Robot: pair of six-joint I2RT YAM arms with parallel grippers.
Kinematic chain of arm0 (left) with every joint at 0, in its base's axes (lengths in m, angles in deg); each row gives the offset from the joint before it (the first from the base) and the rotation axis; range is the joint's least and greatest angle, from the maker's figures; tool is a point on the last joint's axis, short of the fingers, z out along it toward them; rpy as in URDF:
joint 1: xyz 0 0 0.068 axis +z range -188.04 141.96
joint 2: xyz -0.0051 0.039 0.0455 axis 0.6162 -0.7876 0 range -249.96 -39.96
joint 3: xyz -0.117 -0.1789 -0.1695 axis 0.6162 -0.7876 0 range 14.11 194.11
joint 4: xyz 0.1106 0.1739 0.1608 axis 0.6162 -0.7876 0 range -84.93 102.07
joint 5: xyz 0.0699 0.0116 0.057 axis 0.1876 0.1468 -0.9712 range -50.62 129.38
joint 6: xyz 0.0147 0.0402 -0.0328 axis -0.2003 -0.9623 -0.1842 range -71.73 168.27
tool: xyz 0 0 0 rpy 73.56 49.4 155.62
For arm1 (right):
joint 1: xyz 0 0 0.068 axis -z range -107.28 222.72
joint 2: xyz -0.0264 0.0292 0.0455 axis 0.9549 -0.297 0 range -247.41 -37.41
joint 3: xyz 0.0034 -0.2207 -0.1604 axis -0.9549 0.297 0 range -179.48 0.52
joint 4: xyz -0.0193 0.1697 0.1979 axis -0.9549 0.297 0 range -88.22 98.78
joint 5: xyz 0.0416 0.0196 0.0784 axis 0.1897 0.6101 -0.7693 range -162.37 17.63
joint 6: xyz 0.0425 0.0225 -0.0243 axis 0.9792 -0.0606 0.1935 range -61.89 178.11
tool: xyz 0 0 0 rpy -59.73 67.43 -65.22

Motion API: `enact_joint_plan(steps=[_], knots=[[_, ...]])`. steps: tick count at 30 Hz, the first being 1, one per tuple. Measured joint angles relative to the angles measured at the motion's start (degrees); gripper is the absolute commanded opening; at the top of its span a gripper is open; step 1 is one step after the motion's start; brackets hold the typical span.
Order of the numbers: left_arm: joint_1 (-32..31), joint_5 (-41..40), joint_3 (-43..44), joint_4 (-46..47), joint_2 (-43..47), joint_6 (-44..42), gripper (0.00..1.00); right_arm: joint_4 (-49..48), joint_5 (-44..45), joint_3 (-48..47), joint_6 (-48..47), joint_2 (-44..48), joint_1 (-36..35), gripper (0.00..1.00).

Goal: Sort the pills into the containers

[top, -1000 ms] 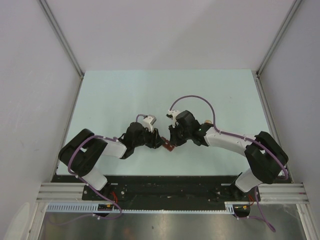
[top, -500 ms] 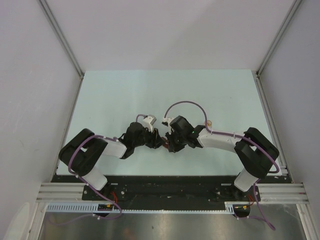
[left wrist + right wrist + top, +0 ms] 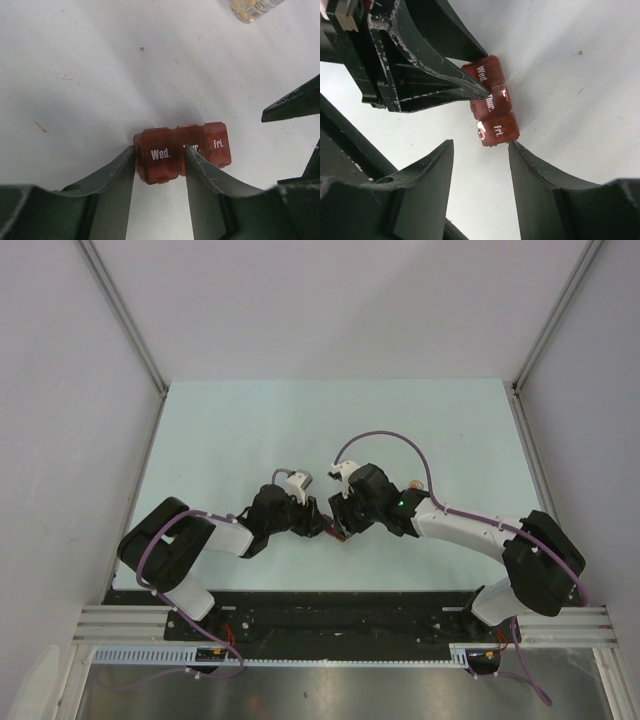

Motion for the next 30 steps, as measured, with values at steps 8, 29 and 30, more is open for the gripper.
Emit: enact_joint_plan(steps=[8, 29, 30], knots=[[0.00, 0.02, -0.07, -0.02, 0.09, 0.00, 0.50, -1.20, 1.99, 0.44, -3.96, -0.24, -0.24, 0.60], [0.00, 0.31, -0.22, -0.07, 0.24, 0.00, 0.49, -15.10, -3.39, 7.08, -14.21, -6.51, -0.22, 0.67], [0.00, 0.35, -0.22, -0.04, 0.24, 0.00, 0.49, -15.39, -3.23, 7.08, -14.43, -6.93, -0.22, 0.67]])
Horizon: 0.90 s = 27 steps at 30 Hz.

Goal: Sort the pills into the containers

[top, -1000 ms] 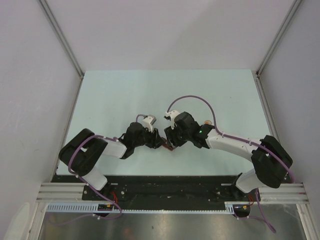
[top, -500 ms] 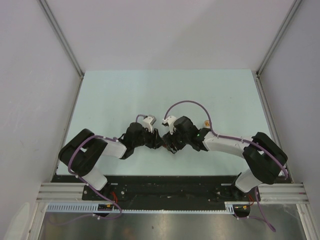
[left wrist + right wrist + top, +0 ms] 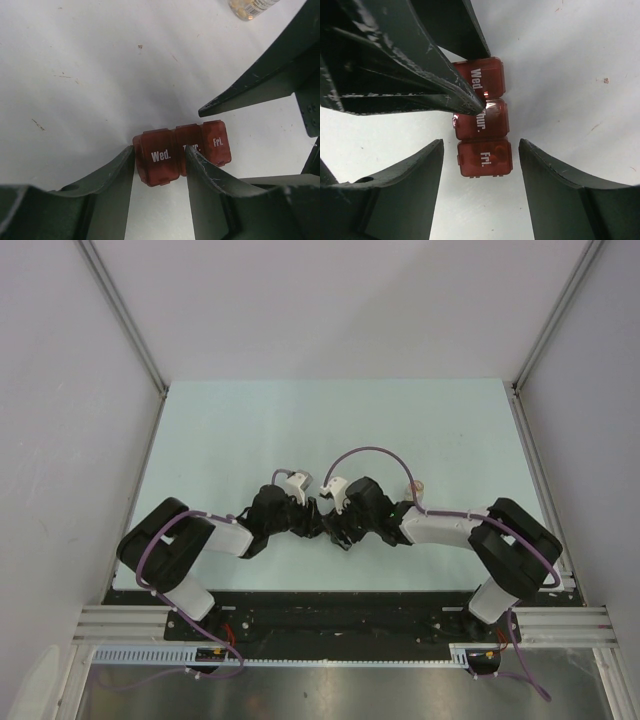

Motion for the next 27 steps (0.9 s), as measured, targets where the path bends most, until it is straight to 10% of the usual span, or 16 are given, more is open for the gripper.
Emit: enact_joint_plan(steps=[7, 16, 27], knots=[[0.00, 0.11, 0.00, -0.02, 0.00, 0.00, 0.50, -0.92, 2.03, 0.00, -1.03, -1.81, 0.00, 0.59], [0.09, 0.15, -0.04, -0.39, 0.28, 0.39, 0.60, -1.03, 1.70, 0.00, -1.18, -2.05, 0.00, 0.20], [0.15, 1.18, -0.15, -2.38, 9.49, 3.41, 0.81, 1.07, -0.83, 0.07, -0.17, 0.81, 0.04, 0.19]])
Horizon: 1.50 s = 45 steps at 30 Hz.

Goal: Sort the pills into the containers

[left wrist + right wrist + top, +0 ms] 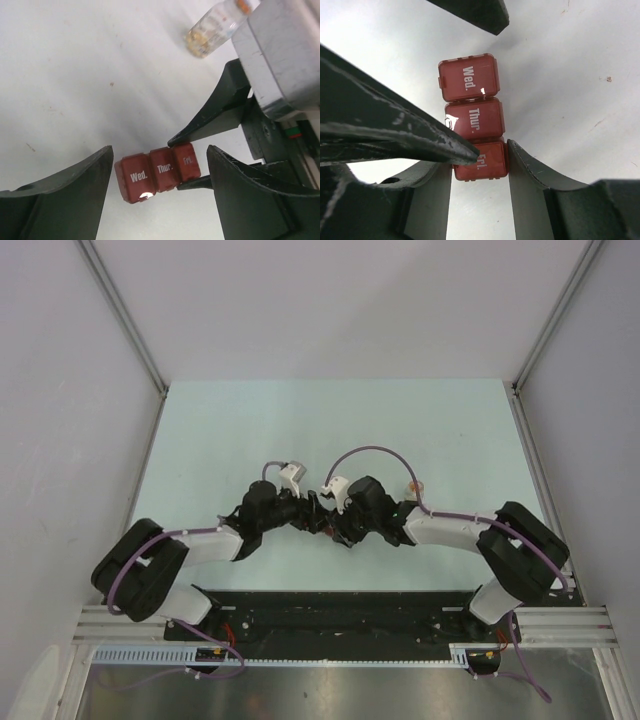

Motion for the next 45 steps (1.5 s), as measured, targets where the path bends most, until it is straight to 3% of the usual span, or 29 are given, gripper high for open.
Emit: enact_joint_plan(steps=[8, 20, 26, 32, 45], knots=[[2.05, -0.17, -2.62, -0.92, 9.20, 5.20, 0.81, 3.52, 0.26, 0.79, 1.75, 9.38, 0.00, 0.19], [1.97, 0.13, -6.80, -2.95, 22.88, 24.46, 0.81, 4.39, 0.44, 1.88, 5.40, 23.80, -0.90, 0.18], [-0.74, 0.04, -6.75, -2.75, 24.30, 29.59, 0.73, 4.76, 1.11, 1.88, 6.25, 26.12, -3.28, 0.17], [-4.63, -0.13, -5.73, -3.04, 21.03, 31.76, 0.54, 6.21, 3.52, 1.86, 6.34, 26.86, -6.12, 0.16], [-5.51, -0.59, -5.01, -3.43, 20.70, 32.59, 0.44, 8.87, 6.88, 1.86, 4.70, 27.02, -7.98, 0.16]])
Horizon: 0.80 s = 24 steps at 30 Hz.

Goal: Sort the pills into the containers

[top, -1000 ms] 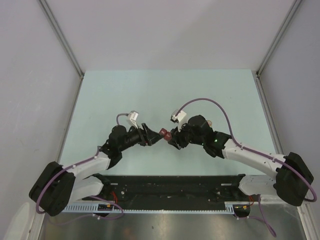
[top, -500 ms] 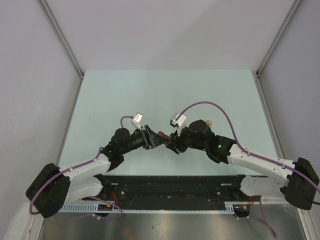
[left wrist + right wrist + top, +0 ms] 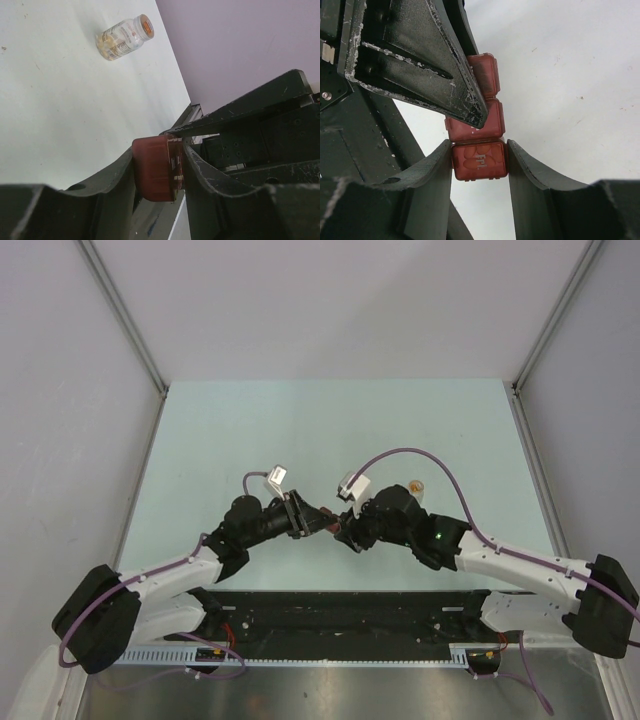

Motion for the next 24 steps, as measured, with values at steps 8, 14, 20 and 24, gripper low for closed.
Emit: enact_joint_plan(steps=[8, 14, 20, 24], knots=[[-0.24, 0.00, 0.02, 0.04, 0.00, 0.66, 0.29, 0.76, 1.27, 0.00, -0.92, 0.72, -0.07, 0.21], [-0.76, -0.26, 0.81, -0.07, 0.00, 1.36, 0.06, 0.98, 1.40, -0.02, -1.14, 0.74, -0.09, 0.51], [-1.51, -0.48, 1.16, -0.13, 0.00, 1.36, 0.00, 0.76, -0.28, -0.02, -1.20, 0.96, -0.07, 0.72], [-1.64, -0.50, 1.18, -0.13, 0.00, 1.42, 0.00, 0.52, -1.49, -0.02, -0.28, 3.08, -0.07, 0.77]])
